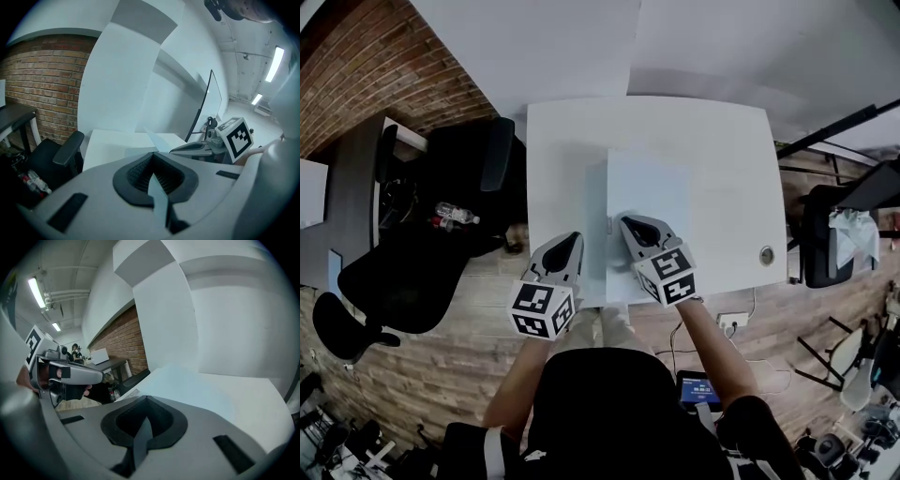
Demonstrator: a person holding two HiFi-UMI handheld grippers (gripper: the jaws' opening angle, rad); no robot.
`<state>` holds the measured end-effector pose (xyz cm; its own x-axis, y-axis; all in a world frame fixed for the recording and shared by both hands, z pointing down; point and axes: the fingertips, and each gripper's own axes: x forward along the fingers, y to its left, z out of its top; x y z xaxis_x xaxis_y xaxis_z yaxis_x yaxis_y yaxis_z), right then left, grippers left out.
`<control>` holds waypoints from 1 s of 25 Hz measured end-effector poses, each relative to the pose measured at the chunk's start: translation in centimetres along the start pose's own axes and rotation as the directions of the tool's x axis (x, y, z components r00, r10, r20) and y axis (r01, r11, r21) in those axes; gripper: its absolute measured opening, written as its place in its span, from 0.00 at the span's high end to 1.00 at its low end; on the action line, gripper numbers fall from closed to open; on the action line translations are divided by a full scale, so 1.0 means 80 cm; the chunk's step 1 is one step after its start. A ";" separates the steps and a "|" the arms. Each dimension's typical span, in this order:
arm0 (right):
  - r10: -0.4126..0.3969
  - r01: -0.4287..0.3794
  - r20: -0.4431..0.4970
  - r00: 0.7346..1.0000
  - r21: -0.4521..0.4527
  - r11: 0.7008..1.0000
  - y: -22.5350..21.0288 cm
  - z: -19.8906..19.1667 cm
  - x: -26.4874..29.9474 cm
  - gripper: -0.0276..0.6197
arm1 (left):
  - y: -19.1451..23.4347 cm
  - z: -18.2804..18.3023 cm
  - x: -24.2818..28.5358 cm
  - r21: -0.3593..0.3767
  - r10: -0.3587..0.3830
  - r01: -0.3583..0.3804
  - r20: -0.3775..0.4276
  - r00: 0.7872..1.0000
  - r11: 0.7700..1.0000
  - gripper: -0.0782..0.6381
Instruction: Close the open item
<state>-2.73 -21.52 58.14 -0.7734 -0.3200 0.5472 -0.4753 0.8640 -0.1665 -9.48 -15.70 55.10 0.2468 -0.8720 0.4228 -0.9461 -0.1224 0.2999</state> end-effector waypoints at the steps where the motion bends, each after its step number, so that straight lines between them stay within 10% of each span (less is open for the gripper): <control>1: 0.004 -0.004 -0.005 1.000 -0.005 1.000 0.001 -0.002 0.003 0.90 | 0.001 -0.001 0.001 -0.001 0.003 -0.003 -0.001 1.000 1.000 0.88; 25: 0.054 -0.055 -0.094 0.994 -0.006 0.998 0.009 -0.050 0.042 0.90 | 0.023 -0.034 0.020 -0.043 0.045 -0.048 -0.056 0.997 0.998 0.88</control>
<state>-4.01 -20.43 63.11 -0.7551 -0.2348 0.6121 -0.4293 0.8827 -0.1910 -10.27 -16.02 58.66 0.2153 -0.8486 0.4833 -0.9469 -0.0603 0.3158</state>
